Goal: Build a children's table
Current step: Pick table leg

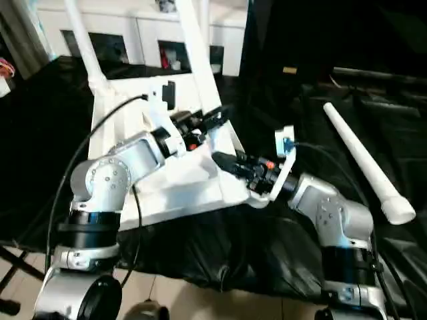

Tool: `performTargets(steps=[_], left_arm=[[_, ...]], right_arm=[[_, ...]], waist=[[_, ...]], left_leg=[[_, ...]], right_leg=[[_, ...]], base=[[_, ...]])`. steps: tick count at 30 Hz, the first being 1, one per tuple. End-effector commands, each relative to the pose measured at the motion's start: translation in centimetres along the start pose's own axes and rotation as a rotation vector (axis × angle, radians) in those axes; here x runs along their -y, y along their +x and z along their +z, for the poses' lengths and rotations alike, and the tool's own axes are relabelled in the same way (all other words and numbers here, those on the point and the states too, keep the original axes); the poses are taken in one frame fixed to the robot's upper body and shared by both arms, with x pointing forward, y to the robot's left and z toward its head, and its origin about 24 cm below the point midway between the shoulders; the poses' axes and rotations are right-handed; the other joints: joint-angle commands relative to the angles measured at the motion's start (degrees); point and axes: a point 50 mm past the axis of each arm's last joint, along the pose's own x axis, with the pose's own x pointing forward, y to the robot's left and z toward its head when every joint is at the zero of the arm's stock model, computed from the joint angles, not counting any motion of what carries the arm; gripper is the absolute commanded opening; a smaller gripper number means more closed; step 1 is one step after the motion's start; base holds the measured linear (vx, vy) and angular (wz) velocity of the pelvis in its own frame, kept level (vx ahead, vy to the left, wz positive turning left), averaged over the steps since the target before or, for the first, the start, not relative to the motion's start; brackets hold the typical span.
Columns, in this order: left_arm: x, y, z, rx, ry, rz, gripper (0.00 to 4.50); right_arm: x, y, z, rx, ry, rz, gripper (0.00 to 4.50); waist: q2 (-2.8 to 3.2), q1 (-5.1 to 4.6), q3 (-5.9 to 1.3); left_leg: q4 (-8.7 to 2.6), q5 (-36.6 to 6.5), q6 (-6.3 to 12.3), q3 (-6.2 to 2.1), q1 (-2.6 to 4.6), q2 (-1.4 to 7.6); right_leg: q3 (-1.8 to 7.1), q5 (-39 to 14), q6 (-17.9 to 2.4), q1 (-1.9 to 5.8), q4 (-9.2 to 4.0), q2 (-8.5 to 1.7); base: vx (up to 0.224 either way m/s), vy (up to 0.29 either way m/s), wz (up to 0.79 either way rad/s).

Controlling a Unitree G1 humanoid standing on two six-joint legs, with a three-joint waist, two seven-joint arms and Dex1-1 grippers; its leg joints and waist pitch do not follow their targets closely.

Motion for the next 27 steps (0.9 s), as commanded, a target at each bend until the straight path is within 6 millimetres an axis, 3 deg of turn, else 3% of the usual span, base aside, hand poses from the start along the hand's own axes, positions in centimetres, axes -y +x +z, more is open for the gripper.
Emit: performTargets(steps=[1, 2, 7, 22, 23, 27], left_arm=[[0.2, 0.4, 0.2, -0.008, -0.005, 0.007, 2.99], [-0.1, 0.5, 0.3, 0.002, -0.005, 0.047, 2.60], [-0.2, 0.6, 0.5, 0.010, -0.001, 0.084, 2.23], [-0.3, 0.7, 1.1, 0.047, 0.036, 0.113, 1.98], [-0.4, 0.7, 1.1, 0.048, 0.042, 0.119, 1.98], [-0.4, 0.8, 1.4, 0.051, 0.120, 0.168, 1.96]], right_arm=[[-0.5, 0.2, 0.2, 0.000, -0.013, 0.013, 1.90], [-0.6, 0.5, 0.1, -0.012, -0.026, 0.005, 1.90], [-1.0, 1.0, -0.1, -0.021, -0.041, -0.006, 1.90], [-1.2, 1.3, -0.2, -0.043, -0.074, -0.044, 1.89], [-1.2, 1.3, -0.2, -0.045, -0.078, -0.049, 2.45], [-1.1, 2.2, 0.0, -0.061, -0.140, -0.105, 2.79]], waist=[[-1.26, -0.27, -4.38], [-1.26, -0.27, -4.40], [-1.29, -0.32, -4.40], [-1.24, -0.35, -4.34], [-1.24, -0.36, -4.38], [-1.22, -0.58, -4.37]], left_leg=[[-4.21, -8.8, 1.19, -1.30, 1.35, 3.13], [-4.15, -8.5, 1.17, -1.24, 1.39, 3.10], [-4.15, -8.1, 1.12, -1.20, 1.37, 3.06], [-4.30, -8.9, 0.39, -1.27, 1.37, 3.04], [-4.28, -8.7, 0.31, -1.29, 1.38, 3.07], [-4.41, -8.9, -0.02, -1.36, 1.40, 3.11]], right_leg=[[3.20, -15.3, -6.6, 2.88, -4.81, -5.04], [3.22, -14.6, -6.8, 2.83, -4.82, -5.05], [3.28, -13.7, -7.0, 2.89, -4.74, -5.08], [3.28, -14.9, -5.7, 2.93, -4.97, -5.04], [3.31, -14.3, -5.7, 2.90, -4.86, -5.02], [3.32, -13.8, -5.1, 2.90, -4.81, -4.95]], base=[[0.000, 0.000, 0.00], [0.000, 0.000, 0.00], [0.000, 0.000, 0.00], [0.000, 0.000, 0.00], [0.000, 0.000, 0.00], [0.000, 0.000, 0.00]])
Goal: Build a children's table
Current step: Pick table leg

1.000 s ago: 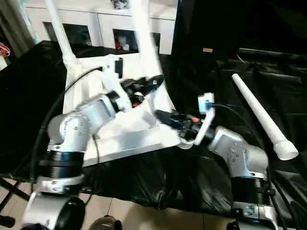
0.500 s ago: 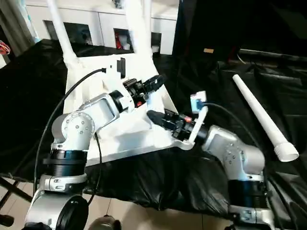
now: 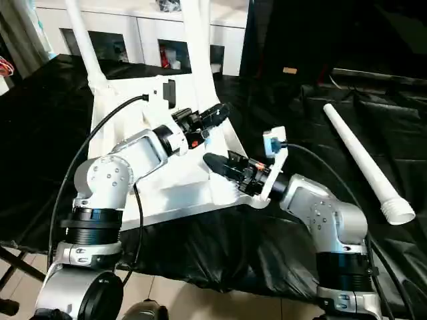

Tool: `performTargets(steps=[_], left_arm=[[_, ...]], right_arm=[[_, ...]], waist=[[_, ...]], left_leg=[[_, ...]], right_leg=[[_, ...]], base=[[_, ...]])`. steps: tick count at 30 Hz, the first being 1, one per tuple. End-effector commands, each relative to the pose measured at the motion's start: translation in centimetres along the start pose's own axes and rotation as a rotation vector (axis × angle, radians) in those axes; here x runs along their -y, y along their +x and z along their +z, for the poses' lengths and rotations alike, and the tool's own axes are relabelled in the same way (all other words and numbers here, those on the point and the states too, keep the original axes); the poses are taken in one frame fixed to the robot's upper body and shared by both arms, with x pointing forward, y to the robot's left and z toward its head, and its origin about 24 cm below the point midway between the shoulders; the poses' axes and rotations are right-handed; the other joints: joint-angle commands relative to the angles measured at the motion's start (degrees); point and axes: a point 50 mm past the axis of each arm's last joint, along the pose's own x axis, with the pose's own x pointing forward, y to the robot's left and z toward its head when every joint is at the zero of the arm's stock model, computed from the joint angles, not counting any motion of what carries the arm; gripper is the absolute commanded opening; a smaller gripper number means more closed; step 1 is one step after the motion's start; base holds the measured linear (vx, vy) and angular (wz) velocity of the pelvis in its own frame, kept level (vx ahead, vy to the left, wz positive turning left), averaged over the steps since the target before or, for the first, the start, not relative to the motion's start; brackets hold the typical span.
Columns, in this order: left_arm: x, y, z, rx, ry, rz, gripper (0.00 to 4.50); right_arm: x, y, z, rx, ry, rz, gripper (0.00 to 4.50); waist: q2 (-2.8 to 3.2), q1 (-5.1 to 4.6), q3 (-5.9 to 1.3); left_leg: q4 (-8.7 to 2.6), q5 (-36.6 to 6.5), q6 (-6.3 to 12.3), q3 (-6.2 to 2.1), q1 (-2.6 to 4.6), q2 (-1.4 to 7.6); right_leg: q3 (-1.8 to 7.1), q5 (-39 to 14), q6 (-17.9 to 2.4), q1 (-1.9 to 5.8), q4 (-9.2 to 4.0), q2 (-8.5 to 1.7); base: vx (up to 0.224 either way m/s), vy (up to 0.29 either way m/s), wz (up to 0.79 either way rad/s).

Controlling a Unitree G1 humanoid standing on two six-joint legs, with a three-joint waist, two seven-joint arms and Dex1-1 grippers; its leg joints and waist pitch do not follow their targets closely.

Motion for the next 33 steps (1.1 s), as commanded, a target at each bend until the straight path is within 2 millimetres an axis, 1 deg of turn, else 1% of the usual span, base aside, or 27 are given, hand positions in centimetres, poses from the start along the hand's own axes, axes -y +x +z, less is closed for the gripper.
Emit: performTargets(steps=[1, 2, 3, 4, 5, 6, 8, 9, 11, 12, 13, 14, 15, 16, 18, 19, 20, 22, 24, 26, 31, 32, 33], left_arm=[[0.4, 0.4, 1.1, 0.039, 0.082, 0.040, 1.94], [0.6, 0.5, 1.2, 0.045, 0.110, 0.054, 1.93], [0.7, 0.5, 1.2, 0.045, 0.126, 0.057, 1.92], [0.7, 0.5, 1.2, 0.045, 0.137, 0.058, 1.91], [0.8, 0.6, 1.2, 0.044, 0.155, 0.058, 1.91], [0.9, 0.6, 1.2, 0.047, 0.170, 0.066, 1.91], [1.0, 0.7, 1.2, 0.051, 0.205, 0.081, 1.90], [1.0, 0.7, 1.2, 0.051, 0.205, 0.081, 1.90], [1.1, 0.8, 1.3, 0.055, 0.261, 0.099, 1.90], [1.2, 0.8, 1.2, 0.055, 0.269, 0.100, 1.90], [1.2, 0.8, 1.2, 0.056, 0.276, 0.103, 1.90], [1.2, 0.8, 1.3, 0.057, 0.283, 0.107, 1.90], [1.2, 0.8, 1.3, 0.058, 0.291, 0.110, 1.89], [1.2, 0.8, 1.3, 0.059, 0.299, 0.113, 1.89], [1.1, 0.8, 1.2, 0.061, 0.309, 0.122, 1.89], [1.0, 0.8, 1.2, 0.063, 0.314, 0.127, 1.89], [1.0, 0.8, 1.2, 0.064, 0.317, 0.129, 1.89], [1.0, 0.8, 1.2, 0.065, 0.320, 0.131, 1.89], [1.0, 0.8, 1.2, 0.067, 0.325, 0.134, 1.89], [1.0, 0.8, 1.2, 0.067, 0.328, 0.135, 1.89], [0.9, 0.8, 1.1, 0.071, 0.333, 0.134, 1.89], [0.9, 0.8, 1.1, 0.069, 0.324, 0.129, 2.45], [1.0, 0.8, 1.1, 0.068, 0.302, 0.109, 2.59]], right_arm=[[-0.6, 1.1, 1.0, -0.007, -0.101, -0.044, 2.94], [-0.7, 1.8, 1.0, -0.022, -0.124, -0.080, 3.02], [-0.7, 2.2, 1.0, -0.029, -0.138, -0.096, 3.05], [-0.8, 2.4, 1.0, -0.034, -0.150, -0.107, 3.05], [-0.8, 2.8, 1.0, -0.042, -0.172, -0.126, 3.05], [-0.9, 3.2, 0.9, -0.051, -0.182, -0.145, 3.05], [-0.9, 4.2, 1.0, -0.049, -0.194, -0.187, 3.05], [-0.9, 4.2, 1.0, -0.049, -0.194, -0.187, 3.05], [-1.3, 5.5, 1.0, -0.035, -0.182, -0.213, 3.05], [-1.4, 5.7, 1.0, -0.033, -0.179, -0.213, 3.05], [-1.4, 5.9, 1.0, -0.032, -0.178, -0.217, 3.05], [-1.4, 6.0, 0.9, -0.032, -0.176, -0.220, 2.77], [-1.5, 6.2, 0.9, -0.033, -0.174, -0.223, 2.70], [-1.5, 6.3, 0.9, -0.032, -0.175, -0.225, 2.70], [-1.7, 6.4, 0.8, -0.033, -0.176, -0.221, 2.65], [-1.7, 6.5, 0.8, -0.033, -0.176, -0.221, 2.51], [-1.8, 6.6, 0.8, -0.033, -0.177, -0.221, 2.27], [-1.8, 6.6, 0.7, -0.033, -0.177, -0.221, 2.25], [-1.9, 6.7, 0.7, -0.035, -0.178, -0.219, 2.02], [-1.9, 6.7, 0.6, -0.035, -0.178, -0.217, 1.94], [-2.0, 6.7, 0.6, -0.031, -0.174, -0.202, 1.91], [-2.0, 6.7, 0.7, -0.028, -0.174, -0.194, 1.91], [-2.0, 6.6, 0.7, -0.024, -0.174, -0.183, 1.91]], waist=[[-1.24, -0.44, -4.30], [-1.31, -0.77, -4.29], [-1.31, -0.88, -4.36], [-1.25, -0.97, -4.37], [-1.25, -1.34, -4.30], [-1.30, -1.35, -4.31], [-1.39, -1.62, -4.30], [-1.33, -1.65, -4.32], [-1.32, -1.98, -4.34], [-1.43, -2.06, -4.31], [-1.38, -2.06, -4.29], [-1.27, -2.05, -4.31], [-1.32, -2.20, -4.29], [-1.50, -2.18, -4.32], [-1.39, -2.18, -4.36], [-1.47, -2.20, -4.33], [-1.42, -2.24, -4.29], [-1.46, -2.33, -4.28], [-1.48, -2.37, -4.26], [-1.67, -2.55, -4.23], [-1.72, -2.76, -4.26], [-1.67, -2.79, -4.24], [-1.69, -2.80, -4.25]], left_leg=[[-4.34, -8.9, -0.19, -1.36, 1.38, 3.12], [-4.42, -8.7, -0.55, -1.41, 1.22, 2.97], [-4.46, -8.8, -0.66, -1.41, 1.26, 2.94], [-4.40, -8.9, -0.76, -1.36, 1.39, 2.95], [-4.43, -9.0, -0.67, -1.32, 1.39, 2.95], [-4.43, -9.0, -0.72, -1.29, 1.46, 2.99], [-4.53, -8.8, -0.84, -1.32, 1.35, 2.97], [-4.55, -8.9, -0.85, -1.35, 1.37, 2.99], [-4.61, -9.0, -1.01, -1.37, 1.40, 2.96], [-4.56, -8.9, -1.02, -1.29, 1.39, 2.95], [-4.63, -8.8, -1.07, -1.34, 1.43, 3.03], [-4.62, -8.8, -1.10, -1.32, 1.53, 3.04], [-4.65, -8.9, -1.17, -1.32, 1.37, 2.97], [-4.65, -8.9, -1.19, -1.29, 1.45, 3.00], [-4.58, -8.4, -1.31, -1.26, 1.52, 3.00], [-4.57, -8.7, -1.21, -1.22, 1.49, 2.96], [-4.66, -9.0, -1.26, -1.31, 1.48, 3.03], [-4.65, -9.3, -1.41, -1.27, 1.57, 3.00], [-4.65, -9.5, -1.40, -1.27, 1.53, 2.98], [-4.67, -9.6, -1.40, -1.26, 1.46, 2.96], [-4.58, -9.1, -1.08, -1.23, 1.45, 2.92], [-4.57, -9.0, -0.99, -1.24, 1.44, 2.94], [-4.55, -8.8, -0.88, -1.21, 1.42, 2.91]], right_leg=[[3.33, -14.3, -5.0, 2.90, -4.80, -5.05], [3.28, -14.7, -4.9, 2.91, -4.67, -4.93], [3.22, -14.9, -4.8, 2.98, -4.69, -4.97], [3.27, -14.9, -4.8, 2.85, -4.69, -4.98], [3.32, -14.9, -5.1, 2.85, -4.81, -5.02], [3.33, -14.7, -5.2, 2.76, -4.79, -4.99], [3.32, -13.7, -5.5, 2.85, -4.58, -4.94], [3.35, -13.6, -5.6, 2.81, -4.55, -4.97], [3.36, -13.1, -6.0, 2.81, -4.45, -4.95], [3.40, -12.4, -6.0, 2.90, -4.41, -4.93], [3.42, -12.1, -6.0, 2.90, -4.37, -4.95], [3.43, -11.9, -6.1, 2.80, -4.35, -4.93], [3.41, -11.3, -6.2, 2.94, -4.25, -4.87], [3.42, -11.1, -6.2, 2.95, -4.29, -4.88], [3.46, -9.8, -6.6, 2.96, -4.08, -4.92], [3.48, -9.9, -6.5, 2.99, -4.14, -4.92], [3.47, -10.4, -6.3, 3.00, -4.20, -4.98], [3.46, -11.0, -6.2, 2.95, -4.24, -4.95], [3.47, -11.2, -6.1, 2.98, -4.28, -4.94], [3.47, -11.7, -6.0, 3.02, -4.32, -4.97], [3.47, -11.7, -6.0, 3.03, -4.29, -4.98], [3.47, -11.4, -6.1, 3.01, -4.28, -4.96], [3.44, -11.3, -6.3, 3.03, -4.25, -4.93]], base=[[0.000, 0.000, 0.00], [0.000, 0.000, 0.00], [0.000, 0.000, 0.00], [0.000, 0.000, 0.00], [0.000, 0.000, 0.00], [0.000, 0.000, 0.00], [0.000, 0.000, 0.00], [0.000, 0.000, 0.00], [0.000, 0.000, 0.00], [0.000, 0.000, 0.00], [0.000, 0.000, 0.00], [0.000, 0.000, 0.00], [0.000, 0.000, 0.00], [0.000, 0.000, 0.00], [0.000, 0.000, 0.00], [0.000, 0.000, 0.00], [0.000, 0.000, 0.00], [0.000, 0.000, 0.00], [0.000, 0.000, 0.00], [0.000, 0.000, 0.00], [0.000, 0.000, 0.00], [0.000, 0.000, 0.00], [0.000, 0.000, 0.00]])
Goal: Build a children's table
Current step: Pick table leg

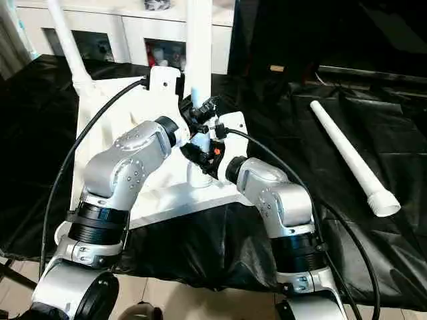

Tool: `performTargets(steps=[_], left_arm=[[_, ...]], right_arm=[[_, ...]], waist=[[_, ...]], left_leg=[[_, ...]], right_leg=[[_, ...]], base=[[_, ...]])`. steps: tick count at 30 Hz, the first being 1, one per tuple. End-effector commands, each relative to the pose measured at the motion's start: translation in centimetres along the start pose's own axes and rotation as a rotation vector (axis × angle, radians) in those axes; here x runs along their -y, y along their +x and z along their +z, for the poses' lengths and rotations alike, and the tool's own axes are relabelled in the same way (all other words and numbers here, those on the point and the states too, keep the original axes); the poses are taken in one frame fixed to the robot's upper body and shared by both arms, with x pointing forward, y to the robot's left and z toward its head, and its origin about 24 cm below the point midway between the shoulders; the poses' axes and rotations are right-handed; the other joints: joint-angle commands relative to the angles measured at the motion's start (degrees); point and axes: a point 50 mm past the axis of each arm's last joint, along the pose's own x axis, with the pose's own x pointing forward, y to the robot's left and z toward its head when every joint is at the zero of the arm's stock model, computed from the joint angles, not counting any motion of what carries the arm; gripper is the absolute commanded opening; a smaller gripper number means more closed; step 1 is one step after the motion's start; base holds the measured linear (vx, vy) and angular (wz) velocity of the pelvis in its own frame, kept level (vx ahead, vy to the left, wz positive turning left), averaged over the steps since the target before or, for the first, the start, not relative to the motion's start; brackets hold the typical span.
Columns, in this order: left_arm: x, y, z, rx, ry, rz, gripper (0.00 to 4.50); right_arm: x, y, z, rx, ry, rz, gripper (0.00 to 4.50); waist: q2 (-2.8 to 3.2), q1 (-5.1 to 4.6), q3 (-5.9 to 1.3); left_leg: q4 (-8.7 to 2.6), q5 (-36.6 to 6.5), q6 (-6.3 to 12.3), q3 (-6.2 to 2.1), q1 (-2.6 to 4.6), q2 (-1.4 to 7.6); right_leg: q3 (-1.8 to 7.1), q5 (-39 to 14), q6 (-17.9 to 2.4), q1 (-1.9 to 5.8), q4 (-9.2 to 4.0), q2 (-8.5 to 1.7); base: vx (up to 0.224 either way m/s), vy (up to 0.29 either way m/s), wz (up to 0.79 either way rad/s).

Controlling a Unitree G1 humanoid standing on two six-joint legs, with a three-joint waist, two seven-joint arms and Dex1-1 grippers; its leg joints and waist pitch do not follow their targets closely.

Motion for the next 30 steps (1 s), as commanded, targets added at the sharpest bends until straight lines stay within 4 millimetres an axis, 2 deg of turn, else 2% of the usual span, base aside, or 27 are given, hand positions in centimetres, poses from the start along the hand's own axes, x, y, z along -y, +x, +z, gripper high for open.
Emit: performTargets(steps=[1, 3, 6, 10, 12, 13, 14, 15, 16, 18, 20, 22, 23, 24, 29, 30], left_arm=[[0.4, 0.0, 0.5, 0.023, -0.020, -0.038, 2.59], [0.4, -0.1, 0.6, 0.035, -0.048, -0.052, 2.59], [0.3, -0.3, 0.8, 0.042, -0.122, -0.111, 2.95], [0.1, -1.6, 1.7, 0.046, -0.366, -0.383, 3.15], [0.2, -1.9, 1.8, 0.041, -0.383, -0.448, 3.19], [0.4, -2.4, 1.9, 0.030, -0.402, -0.531, 3.19], [0.5, -2.8, 2.0, 0.023, -0.417, -0.605, 3.19], [0.5, -2.8, 2.0, 0.023, -0.417, -0.605, 3.19], [0.6, -3.3, 2.2, 0.010, -0.448, -0.700, 3.19], [0.6, -3.6, 2.0, -0.025, -0.441, -0.760, 3.19], [0.7, -3.8, 1.9, -0.055, -0.427, -0.808, 3.19], [0.8, -3.9, 1.9, -0.066, -0.424, -0.833, 3.19], [1.0, -4.0, 2.0, -0.067, -0.419, -0.863, 2.92], [1.0, -4.1, 2.0, -0.072, -0.420, -0.874, 2.92], [0.9, -4.3, 2.0, -0.064, -0.432, -0.900, 2.79], [0.9, -4.3, 2.0, -0.061, -0.437, -0.904, 2.57]], right_arm=[[-0.7, 0.2, 0.5, 0.019, -0.011, 0.062, 1.91], [-0.8, -0.1, 0.7, 0.035, -0.006, 0.093, 1.91], [-1.0, -1.0, 1.1, 0.079, 0.005, 0.217, 1.90], [-1.3, -3.8, 1.7, 0.133, 0.060, 0.478, 1.90], [-1.3, -4.2, 1.7, 0.131, 0.069, 0.514, 1.89], [-1.2, -4.8, 1.7, 0.119, 0.075, 0.561, 1.89], [-1.1, -5.4, 1.7, 0.105, 0.084, 0.601, 1.89], [-1.1, -5.4, 1.7, 0.105, 0.084, 0.601, 1.89], [-1.0, -6.0, 1.5, 0.078, 0.095, 0.649, 1.89], [-0.9, -6.5, 1.3, 0.042, 0.094, 0.690, 1.89], [-0.9, -6.8, 1.1, 0.010, 0.092, 0.722, 1.89], [-0.9, -6.9, 1.1, -0.001, 0.093, 0.733, 1.89], [-0.9, -7.0, 1.1, -0.006, 0.096, 0.741, 1.89], [-0.9, -7.1, 1.1, -0.010, 0.097, 0.748, 1.89], [-0.9, -7.3, 1.3, -0.018, 0.105, 0.775, 1.89], [-0.9, -7.3, 1.3, -0.019, 0.106, 0.777, 1.89]], waist=[[-0.86, 0.00, -4.36], [-0.87, 0.04, -4.38], [-0.85, 0.19, -4.42], [-1.09, 0.91, -4.48], [-1.00, 0.98, -4.46], [-1.20, 0.91, -4.39], [-1.12, 1.00, -4.24], [-1.09, 1.07, -4.22], [-1.15, 1.05, -4.26], [-0.84, 1.14, -4.22], [-0.78, 1.34, -4.19], [-0.89, 1.41, -4.19], [-0.93, 1.49, -4.20], [-0.70, 1.56, -4.19], [-0.90, 1.64, -4.30], [-0.89, 1.66, -4.34]], left_leg=[[-4.27, -8.9, -0.69, -1.21, 1.38, 2.96], [-4.21, -8.9, -0.46, -1.19, 1.36, 2.95], [-4.07, -8.7, 0.07, -1.14, 1.38, 2.99], [-3.69, -7.6, 1.66, -0.91, 1.28, 2.85], [-3.70, -7.4, 2.05, -1.02, 1.32, 3.01], [-3.73, -7.5, 2.05, -0.98, 1.23, 2.92], [-3.68, -8.6, 2.11, -0.84, 1.43, 2.78], [-3.75, -8.7, 2.04, -0.92, 1.35, 2.85], [-3.78, -8.5, 1.92, -0.92, 1.35, 2.83], [-3.87, -9.2, 1.27, -1.02, 1.50, 2.96], [-3.96, -9.9, 0.79, -1.06, 1.71, 3.05], [-4.05, -10.6, 0.15, -1.08, 1.72, 3.09], [-4.04, -10.8, -0.02, -1.07, 1.75, 3.07], [-4.08, -11.0, -0.18, -1.11, 1.86, 3.13], [-4.05, -10.4, -0.39, -1.14, 1.60, 3.08], [-4.02, -10.3, -0.37, -1.15, 1.57, 3.08]], right_leg=[[3.41, -11.4, -6.2, 3.08, -4.20, -4.96], [3.39, -11.3, -6.5, 3.14, -4.18, -4.99], [3.39, -10.5, -7.3, 3.21, -4.10, -5.05], [3.29, -9.0, -9.1, 3.44, -3.75, -5.09], [3.24, -9.0, -9.5, 3.22, -3.70, -4.89], [3.22, -9.4, -9.5, 3.30, -3.72, -4.89], [3.23, -12.3, -9.1, 3.25, -4.09, -4.99], [3.22, -13.0, -8.8, 3.32, -4.12, -4.99], [3.21, -13.6, -8.4, 3.29, -4.19, -4.91], [3.19, -15.0, -8.1, 3.06, -4.44, -4.94], [3.29, -16.2, -7.3, 3.00, -4.51, -4.81], [3.29, -17.0, -7.2, 3.02, -4.64, -5.00], [3.31, -17.3, -7.2, 2.96, -4.68, -5.04], [3.31, -17.6, -7.3, 2.89, -4.69, -5.07], [3.27, -16.4, -7.5, 3.15, -4.52, -5.07], [3.26, -16.2, -7.5, 3.18, -4.49, -5.08]], base=[[0.000, 0.000, 0.00], [0.000, 0.000, 0.00], [0.000, 0.000, 0.00], [0.000, 0.000, 0.00], [0.000, 0.000, 0.00], [0.000, 0.000, 0.00], [0.000, 0.000, 0.00], [0.000, 0.000, 0.00], [0.000, 0.000, 0.00], [0.000, 0.000, 0.00], [0.000, 0.000, 0.00], [0.000, 0.000, 0.00], [0.000, 0.000, 0.00], [0.000, 0.000, 0.00], [0.000, 0.000, 0.00], [0.000, 0.000, 0.00]])
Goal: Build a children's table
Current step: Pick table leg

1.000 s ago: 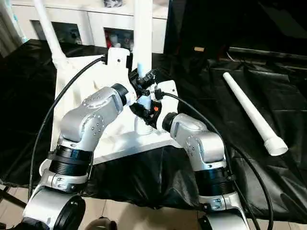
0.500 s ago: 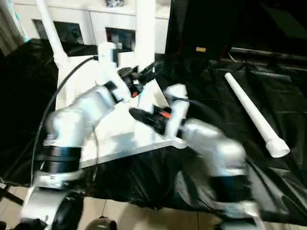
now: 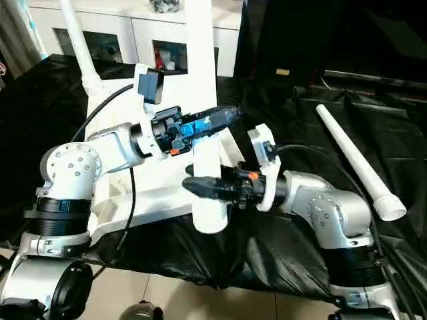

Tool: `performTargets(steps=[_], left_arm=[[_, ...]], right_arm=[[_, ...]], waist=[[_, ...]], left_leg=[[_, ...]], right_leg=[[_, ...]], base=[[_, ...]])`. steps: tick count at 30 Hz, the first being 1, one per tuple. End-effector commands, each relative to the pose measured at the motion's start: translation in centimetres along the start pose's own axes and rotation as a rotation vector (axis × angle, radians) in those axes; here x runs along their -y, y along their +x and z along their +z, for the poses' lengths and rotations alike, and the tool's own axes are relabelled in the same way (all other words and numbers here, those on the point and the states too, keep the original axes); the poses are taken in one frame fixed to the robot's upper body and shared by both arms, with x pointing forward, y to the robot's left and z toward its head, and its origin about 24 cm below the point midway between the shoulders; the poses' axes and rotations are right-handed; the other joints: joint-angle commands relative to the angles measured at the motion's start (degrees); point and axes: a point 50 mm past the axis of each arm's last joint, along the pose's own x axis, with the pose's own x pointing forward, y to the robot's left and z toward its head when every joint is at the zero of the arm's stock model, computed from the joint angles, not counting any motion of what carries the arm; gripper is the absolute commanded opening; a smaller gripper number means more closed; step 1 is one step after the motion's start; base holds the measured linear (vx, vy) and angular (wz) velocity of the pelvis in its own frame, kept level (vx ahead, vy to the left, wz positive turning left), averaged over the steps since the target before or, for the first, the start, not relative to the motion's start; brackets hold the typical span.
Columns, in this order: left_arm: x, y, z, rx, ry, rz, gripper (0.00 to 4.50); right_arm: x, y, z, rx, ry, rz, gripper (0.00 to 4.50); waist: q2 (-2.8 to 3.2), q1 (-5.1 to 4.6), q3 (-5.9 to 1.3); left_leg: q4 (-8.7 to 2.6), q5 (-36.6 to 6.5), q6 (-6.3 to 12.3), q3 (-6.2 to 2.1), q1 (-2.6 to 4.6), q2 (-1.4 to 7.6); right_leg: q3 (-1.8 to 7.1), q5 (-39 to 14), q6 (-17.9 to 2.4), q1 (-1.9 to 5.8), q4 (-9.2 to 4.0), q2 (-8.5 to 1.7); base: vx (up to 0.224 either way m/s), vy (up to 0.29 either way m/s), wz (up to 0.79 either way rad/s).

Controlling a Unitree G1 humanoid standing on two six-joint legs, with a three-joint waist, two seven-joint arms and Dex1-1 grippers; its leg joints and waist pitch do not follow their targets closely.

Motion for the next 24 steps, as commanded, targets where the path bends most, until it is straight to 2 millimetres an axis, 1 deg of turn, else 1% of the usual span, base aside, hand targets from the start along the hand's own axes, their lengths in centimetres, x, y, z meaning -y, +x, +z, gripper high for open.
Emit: performTargets(steps=[1, 2, 4, 5, 6, 7, 8, 11, 13, 15, 16, 17, 18, 19, 20, 22, 23, 24], left_arm=[[0.2, 0.1, 0.0, -0.008, -0.008, -0.024, 2.45], [0.1, 0.1, 0.0, -0.004, -0.007, -0.020, 2.42], [0.1, 0.0, 0.1, -0.004, -0.006, -0.018, 2.41], [0.0, 0.0, 0.1, -0.001, -0.005, -0.014, 2.18], [-0.1, 0.1, 0.2, 0.017, -0.001, 0.002, 2.18], [-0.2, 0.0, 0.3, 0.026, 0.002, 0.013, 2.01], [-0.3, 0.0, 0.3, 0.031, 0.007, 0.026, 1.94], [-0.4, 0.1, 0.4, 0.030, 0.020, 0.045, 1.91], [-0.4, 0.2, 0.3, 0.023, 0.038, 0.065, 1.88], [-0.6, 0.3, 0.2, -0.002, 0.083, 0.112, 1.88], [-0.7, 0.4, 0.1, -0.013, 0.104, 0.147, 1.88], [-0.8, 0.4, 0.1, -0.025, 0.127, 0.177, 1.88], [-1.0, 0.6, 0.0, -0.033, 0.161, 0.226, 1.88], [-1.2, 0.8, 0.0, -0.037, 0.183, 0.276, 1.88], [-1.4, 0.9, 0.1, -0.040, 0.202, 0.310, 1.88], [-1.8, 1.3, 0.1, -0.051, 0.268, 0.435, 1.88], [-1.9, 1.4, 0.1, -0.053, 0.282, 0.455, 1.88], [-2.1, 1.7, 0.2, -0.048, 0.320, 0.544, 1.88]], right_arm=[[-0.6, 0.2, 0.6, -0.011, -0.033, 0.038, 1.89], [-0.6, 0.2, 0.6, -0.016, -0.036, 0.038, 1.89], [-0.6, 0.1, 0.6, -0.017, -0.037, 0.038, 1.89], [-0.5, 0.1, 0.6, -0.018, -0.041, 0.034, 1.89], [-0.3, 0.2, 0.5, -0.025, -0.064, 0.010, 1.89], [-0.1, 0.2, 0.5, -0.027, -0.078, -0.015, 2.24], [0.2, 0.3, 0.5, -0.026, -0.083, -0.035, 2.59], [0.5, 0.4, 0.6, -0.018, -0.074, -0.066, 2.62], [0.7, 0.5, 0.7, -0.006, -0.078, -0.087, 2.92], [1.1, 0.8, 0.9, 0.001, -0.124, -0.154, 3.10], [1.4, 1.0, 1.0, 0.001, -0.135, -0.192, 3.10], [1.6, 1.3, 1.0, 0.003, -0.143, -0.224, 3.21], [2.0, 1.5, 1.0, 0.000, -0.147, -0.263, 3.28], [2.2, 1.9, 1.0, -0.006, -0.154, -0.298, 3.30], [2.5, 2.1, 0.9, -0.008, -0.159, -0.323, 3.30], [2.9, 3.0, 0.6, -0.029, -0.175, -0.380, 3.30], [3.0, 3.2, 0.5, -0.030, -0.175, -0.386, 3.30], [3.4, 4.1, 0.2, -0.026, -0.167, -0.423, 3.13]], waist=[[-0.71, 0.12, -4.35], [-0.81, 0.14, -4.37], [-0.74, 0.15, -4.39], [-0.75, 0.13, -4.42], [-0.78, 0.17, -4.42], [-0.81, 0.17, -4.42], [-0.80, 0.20, -4.43], [-0.71, 0.12, -4.43], [-0.75, 0.10, -4.44], [-0.69, 0.06, -4.41], [-0.68, 0.07, -4.41], [-0.65, -0.07, -4.36], [-0.46, -0.02, -4.38], [-0.56, -0.19, -4.34], [-0.56, -0.25, -4.31], [-0.56, -0.37, -4.35], [-0.62, -0.37, -4.37], [-0.90, -0.45, -4.40]], left_leg=[[-4.01, -10.1, -0.28, -1.18, 1.42, 3.03], [-3.98, -9.8, -0.17, -1.16, 1.40, 3.02], [-3.96, -9.6, -0.09, -1.17, 1.40, 3.04], [-3.93, -9.3, -0.01, -1.16, 1.35, 3.03], [-3.91, -9.2, 0.00, -1.15, 1.32, 3.02], [-3.91, -9.2, -0.13, -1.14, 1.37, 3.03], [-3.88, -9.1, -0.06, -1.13, 1.34, 2.99], [-3.94, -9.3, -0.20, -1.17, 1.45, 3.01], [-3.97, -9.6, -0.27, -1.19, 1.46, 3.03], [-4.03, -9.6, -0.69, -1.24, 1.44, 3.11], [-4.05, -9.7, -0.78, -1.20, 1.46, 3.09], [-4.19, -9.9, -0.98, -1.28, 1.48, 3.12], [-4.21, -10.1, -1.12, -1.34, 1.52, 3.14], [-4.28, -10.4, -1.44, -1.34, 1.52, 3.14], [-4.30, -10.7, -1.78, -1.37, 1.53, 3.18], [-4.29, -10.8, -1.98, -1.37, 1.51, 3.14], [-4.29, -10.7, -1.99, -1.34, 1.53, 3.05], [-4.32, -10.3, -1.85, -1.33, 1.41, 3.06]], right_leg=[[3.25, -15.8, -7.7, 3.03, -4.49, -5.04], [3.26, -15.5, -7.8, 3.06, -4.46, -5.07], [3.23, -15.1, -8.0, 3.06, -4.37, -5.00], [3.25, -14.6, -8.1, 3.08, -4.30, -5.02], [3.24, -14.5, -8.1, 3.09, -4.30, -5.03], [3.22, -14.7, -8.2, 3.06, -4.31, -5.06], [3.23, -14.5, -8.2, 3.06, -4.33, -5.05], [3.21, -14.7, -8.1, 3.04, -4.29, -4.98], [3.20, -14.8, -8.2, 3.04, -4.30, -5.02], [3.25, -15.1, -7.7, 2.95, -4.32, -5.08], [3.26, -15.2, -7.6, 2.92, -4.37, -5.07], [3.25, -15.3, -7.5, 2.90, -4.32, -4.96], [3.22, -15.5, -7.4, 2.95, -4.32, -5.02], [3.25, -15.6, -7.1, 2.82, -4.44, -4.96], [3.28, -15.8, -6.9, 2.83, -4.37, -4.98], [3.32, -15.9, -6.3, 2.87, -4.48, -5.03], [3.29, -15.7, -5.9, 2.96, -4.48, -4.94], [3.31, -15.1, -5.6, 3.01, -4.43, -4.89]], base=[[0.000, 0.000, 0.00], [0.000, 0.000, 0.00], [0.000, 0.000, 0.00], [0.000, 0.000, 0.00], [0.000, 0.000, 0.00], [0.000, 0.000, 0.00], [0.000, 0.000, 0.00], [0.000, 0.000, 0.00], [0.000, 0.000, 0.00], [0.000, 0.000, 0.00], [0.000, 0.000, 0.00], [0.000, 0.000, 0.00], [0.000, 0.000, 0.00], [0.000, 0.000, 0.00], [0.000, 0.000, 0.00], [0.000, 0.000, 0.00], [0.000, 0.000, 0.00], [0.000, 0.000, 0.00]])
